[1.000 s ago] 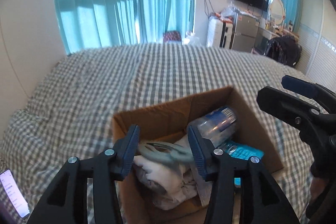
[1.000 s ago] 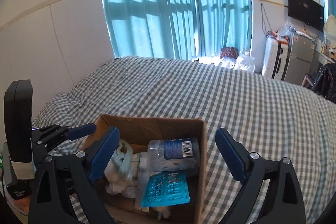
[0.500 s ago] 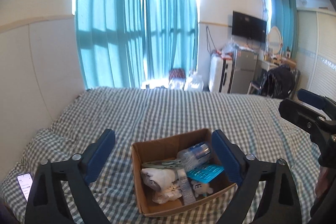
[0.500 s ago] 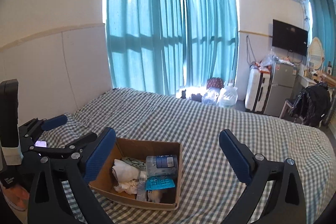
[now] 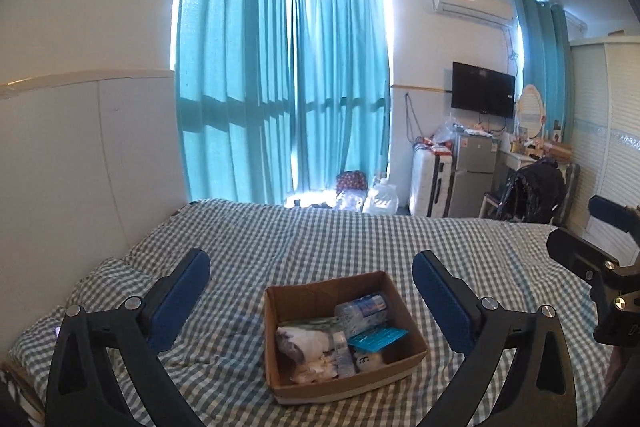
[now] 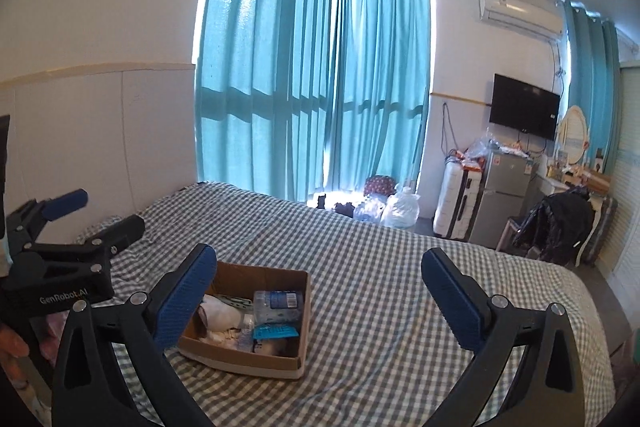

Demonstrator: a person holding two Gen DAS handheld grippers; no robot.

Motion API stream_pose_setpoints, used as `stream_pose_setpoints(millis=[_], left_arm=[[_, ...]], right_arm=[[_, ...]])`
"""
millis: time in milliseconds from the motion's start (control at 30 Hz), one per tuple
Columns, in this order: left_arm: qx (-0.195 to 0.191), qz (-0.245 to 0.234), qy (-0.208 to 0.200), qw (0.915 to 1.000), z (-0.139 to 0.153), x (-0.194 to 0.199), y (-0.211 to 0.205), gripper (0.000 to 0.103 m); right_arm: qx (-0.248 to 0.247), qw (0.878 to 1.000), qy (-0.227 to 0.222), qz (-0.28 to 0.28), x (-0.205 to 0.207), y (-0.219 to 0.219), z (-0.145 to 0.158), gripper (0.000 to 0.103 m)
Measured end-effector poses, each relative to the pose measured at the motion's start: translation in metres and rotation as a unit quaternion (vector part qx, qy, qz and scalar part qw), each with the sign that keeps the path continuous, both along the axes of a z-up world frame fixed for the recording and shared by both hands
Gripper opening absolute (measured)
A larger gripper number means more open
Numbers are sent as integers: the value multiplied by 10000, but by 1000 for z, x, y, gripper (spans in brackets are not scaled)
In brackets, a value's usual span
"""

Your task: Organize objects

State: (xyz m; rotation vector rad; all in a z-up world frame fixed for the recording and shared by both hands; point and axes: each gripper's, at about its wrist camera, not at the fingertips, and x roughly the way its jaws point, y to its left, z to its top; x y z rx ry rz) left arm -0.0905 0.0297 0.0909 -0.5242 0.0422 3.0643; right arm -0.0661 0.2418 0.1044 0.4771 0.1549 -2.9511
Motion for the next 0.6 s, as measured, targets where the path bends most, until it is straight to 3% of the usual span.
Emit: stream_pose_setpoints(millis=[100, 200, 367, 600], left_arm=[[66, 184, 54, 9998, -11, 13, -2, 103], [289, 280, 33, 9992, -27, 24, -7, 103], [497, 432, 12, 9978, -51, 36, -12, 103], [78, 507, -245, 9984, -81, 30, -4, 103]], right_arm=[[92, 9999, -80, -89, 13, 3, -15, 103], [-122, 9997, -84, -173, 22, 11, -40, 103], [-17, 9998, -9, -210, 18, 10, -72, 103], [-195, 9995, -127, -233, 4, 17, -89, 103]])
